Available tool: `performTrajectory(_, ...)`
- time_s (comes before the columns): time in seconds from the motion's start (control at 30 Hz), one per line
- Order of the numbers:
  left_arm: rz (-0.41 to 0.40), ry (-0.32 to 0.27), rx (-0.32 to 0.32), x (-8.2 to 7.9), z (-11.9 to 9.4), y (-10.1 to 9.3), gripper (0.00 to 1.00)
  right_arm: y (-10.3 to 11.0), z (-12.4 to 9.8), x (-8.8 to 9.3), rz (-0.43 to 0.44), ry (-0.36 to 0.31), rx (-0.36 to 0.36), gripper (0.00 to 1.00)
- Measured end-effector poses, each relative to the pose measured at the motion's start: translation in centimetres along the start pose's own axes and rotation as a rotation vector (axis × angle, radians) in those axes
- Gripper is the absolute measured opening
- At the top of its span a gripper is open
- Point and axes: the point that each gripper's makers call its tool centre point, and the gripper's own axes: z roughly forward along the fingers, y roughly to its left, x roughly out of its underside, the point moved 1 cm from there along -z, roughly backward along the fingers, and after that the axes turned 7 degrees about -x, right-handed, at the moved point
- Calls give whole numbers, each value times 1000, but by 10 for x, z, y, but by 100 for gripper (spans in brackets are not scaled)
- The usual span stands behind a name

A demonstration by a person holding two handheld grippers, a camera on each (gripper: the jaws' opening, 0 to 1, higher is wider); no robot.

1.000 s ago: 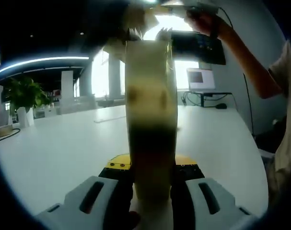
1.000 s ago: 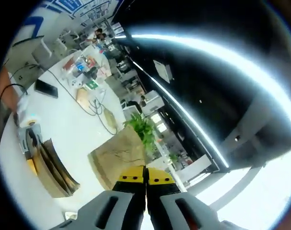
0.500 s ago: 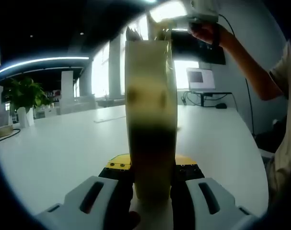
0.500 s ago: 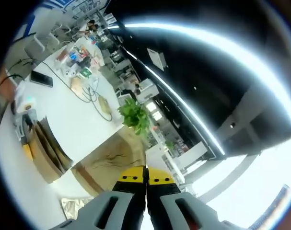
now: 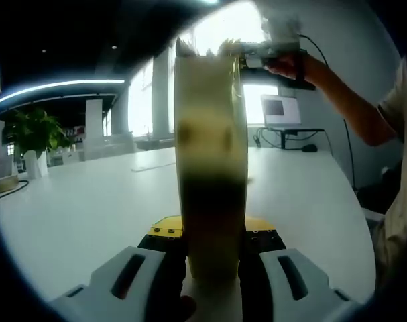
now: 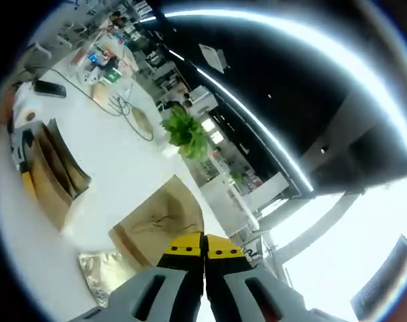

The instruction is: Extract single mask from mask box in order stack masks on table

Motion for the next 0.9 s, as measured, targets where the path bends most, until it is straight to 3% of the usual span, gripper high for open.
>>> performTrajectory(0.13, 0, 0, 0, 0, 0, -1, 20, 10, 10, 20, 14, 39, -19, 0)
performTrajectory(0.2, 1, 0, 0, 0, 0, -1, 20, 18, 18, 35, -28, 88, -22, 0)
performTrajectory(0.4, 2, 1, 0, 0, 0, -1, 20, 36, 35, 55, -28, 126, -44, 0)
performTrajectory(0.67, 2, 1, 1, 0, -1, -1, 20, 53, 47, 68, -10, 153, -69, 0)
performTrajectory(0.9, 2, 1, 1, 0, -1, -1, 20, 65, 45, 71, -25, 172, -90, 0)
